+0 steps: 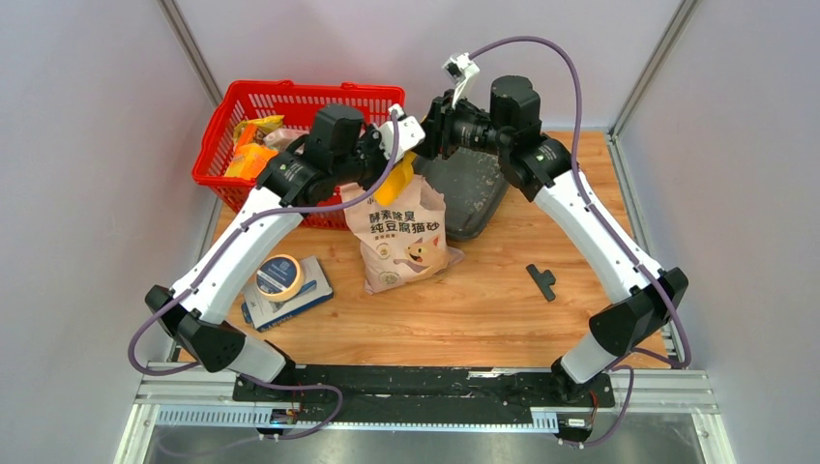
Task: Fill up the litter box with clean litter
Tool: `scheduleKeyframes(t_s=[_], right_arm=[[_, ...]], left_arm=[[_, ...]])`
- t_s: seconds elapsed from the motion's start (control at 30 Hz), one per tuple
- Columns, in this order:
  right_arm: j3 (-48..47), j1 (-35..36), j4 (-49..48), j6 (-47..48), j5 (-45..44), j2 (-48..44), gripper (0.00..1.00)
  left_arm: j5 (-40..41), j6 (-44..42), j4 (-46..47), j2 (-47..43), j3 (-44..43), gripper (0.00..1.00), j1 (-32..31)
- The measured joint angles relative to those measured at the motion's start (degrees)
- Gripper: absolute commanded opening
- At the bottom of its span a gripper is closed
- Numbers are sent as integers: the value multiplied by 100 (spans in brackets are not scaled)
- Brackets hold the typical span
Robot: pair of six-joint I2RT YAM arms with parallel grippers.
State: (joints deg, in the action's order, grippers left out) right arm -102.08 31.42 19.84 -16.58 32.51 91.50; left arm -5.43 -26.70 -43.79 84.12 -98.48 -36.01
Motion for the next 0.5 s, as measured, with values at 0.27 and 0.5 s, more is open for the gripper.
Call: scheduleKeyframes(t_s=[0.27, 0.5], right_arm=[[321, -284, -240, -118, 490, -153, 0], [382, -505, -695, -396, 1261, -164, 0]], left_arm=[[-402, 90, 505, -361, 682, 47, 7], [-748, 173, 1078, -546, 1189, 44, 22]])
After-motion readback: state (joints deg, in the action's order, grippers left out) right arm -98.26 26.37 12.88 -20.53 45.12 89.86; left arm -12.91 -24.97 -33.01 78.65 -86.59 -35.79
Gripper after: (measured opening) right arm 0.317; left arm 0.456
